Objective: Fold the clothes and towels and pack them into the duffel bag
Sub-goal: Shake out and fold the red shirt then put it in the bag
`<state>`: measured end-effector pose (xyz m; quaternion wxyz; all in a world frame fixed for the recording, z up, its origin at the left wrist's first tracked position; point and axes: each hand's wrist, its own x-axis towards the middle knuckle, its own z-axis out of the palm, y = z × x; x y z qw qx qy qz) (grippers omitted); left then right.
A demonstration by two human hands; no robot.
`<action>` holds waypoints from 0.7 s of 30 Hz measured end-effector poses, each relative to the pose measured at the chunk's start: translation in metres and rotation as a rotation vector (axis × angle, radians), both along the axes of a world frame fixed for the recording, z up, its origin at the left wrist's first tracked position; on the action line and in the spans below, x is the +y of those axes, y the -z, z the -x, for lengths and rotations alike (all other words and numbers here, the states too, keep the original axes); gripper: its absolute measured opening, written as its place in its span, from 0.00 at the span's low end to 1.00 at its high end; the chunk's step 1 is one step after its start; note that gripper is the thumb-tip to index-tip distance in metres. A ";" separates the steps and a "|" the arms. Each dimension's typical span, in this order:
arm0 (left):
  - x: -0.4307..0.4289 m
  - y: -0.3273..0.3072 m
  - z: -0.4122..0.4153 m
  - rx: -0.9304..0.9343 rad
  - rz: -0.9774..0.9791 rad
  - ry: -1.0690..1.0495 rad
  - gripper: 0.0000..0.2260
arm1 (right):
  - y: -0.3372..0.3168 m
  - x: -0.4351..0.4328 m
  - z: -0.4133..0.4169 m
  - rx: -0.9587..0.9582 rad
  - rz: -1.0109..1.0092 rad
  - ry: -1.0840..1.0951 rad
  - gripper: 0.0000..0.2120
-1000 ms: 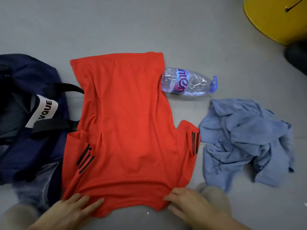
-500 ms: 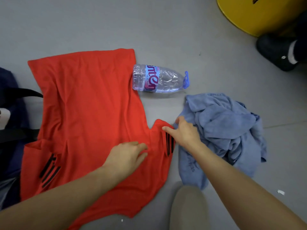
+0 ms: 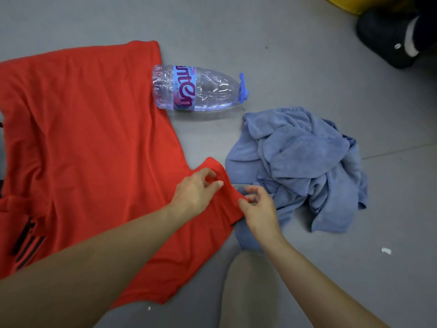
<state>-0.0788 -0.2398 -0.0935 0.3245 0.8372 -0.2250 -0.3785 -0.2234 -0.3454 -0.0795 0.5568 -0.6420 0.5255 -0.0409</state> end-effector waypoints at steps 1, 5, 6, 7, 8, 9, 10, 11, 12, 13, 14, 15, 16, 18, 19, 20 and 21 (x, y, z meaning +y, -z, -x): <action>-0.003 0.000 0.003 -0.008 0.007 -0.015 0.12 | 0.002 0.002 0.001 -0.001 -0.039 0.014 0.09; -0.023 -0.002 -0.006 -0.291 0.007 0.049 0.17 | 0.004 0.008 0.003 0.050 -0.016 -0.083 0.07; -0.027 -0.002 -0.010 -0.352 -0.017 0.123 0.20 | 0.003 0.006 0.003 0.070 0.010 -0.110 0.08; -0.031 -0.003 -0.015 -0.397 -0.056 0.212 0.22 | 0.001 0.005 0.003 0.094 0.040 -0.141 0.09; -0.034 -0.002 -0.019 -0.425 -0.103 0.313 0.24 | -0.001 0.003 0.002 0.114 0.078 -0.175 0.10; -0.037 -0.003 -0.024 -0.450 -0.145 0.419 0.25 | -0.003 0.002 0.002 0.133 0.123 -0.213 0.11; -0.039 -0.004 -0.028 -0.479 -0.179 0.524 0.25 | -0.004 0.002 0.003 0.143 0.179 -0.252 0.11; -0.041 -0.006 -0.032 -0.512 -0.195 0.618 0.25 | -0.006 0.002 0.004 0.142 0.248 -0.298 0.12; -0.042 -0.008 -0.037 -0.544 -0.201 0.696 0.23 | -0.009 0.003 0.006 0.133 0.320 -0.349 0.13; -0.042 -0.010 -0.042 -0.571 -0.202 0.757 0.22 | -0.012 0.004 0.009 0.115 0.393 -0.401 0.14; -0.042 -0.013 -0.047 -0.597 -0.201 0.800 0.20 | -0.014 0.006 0.012 0.094 0.464 -0.448 0.14; -0.041 -0.015 -0.051 -0.618 -0.201 0.819 0.18 | -0.015 0.008 0.015 0.075 0.527 -0.485 0.15; -0.039 -0.017 -0.055 -0.636 -0.201 0.815 0.16 | -0.016 0.010 0.018 0.062 0.571 -0.504 0.14; -0.037 -0.021 -0.062 -0.664 -0.176 0.770 0.12 | -0.018 0.011 0.021 0.058 0.617 -0.501 0.14; -0.033 -0.024 -0.065 -0.671 -0.135 0.740 0.11 | -0.019 0.012 0.022 0.057 0.630 -0.489 0.14; -0.027 -0.027 -0.067 -0.676 -0.065 0.702 0.10 | -0.022 0.013 0.021 0.054 0.641 -0.480 0.13; -0.018 -0.032 -0.068 -0.677 0.019 0.654 0.10 | -0.026 0.015 0.019 0.053 0.643 -0.477 0.12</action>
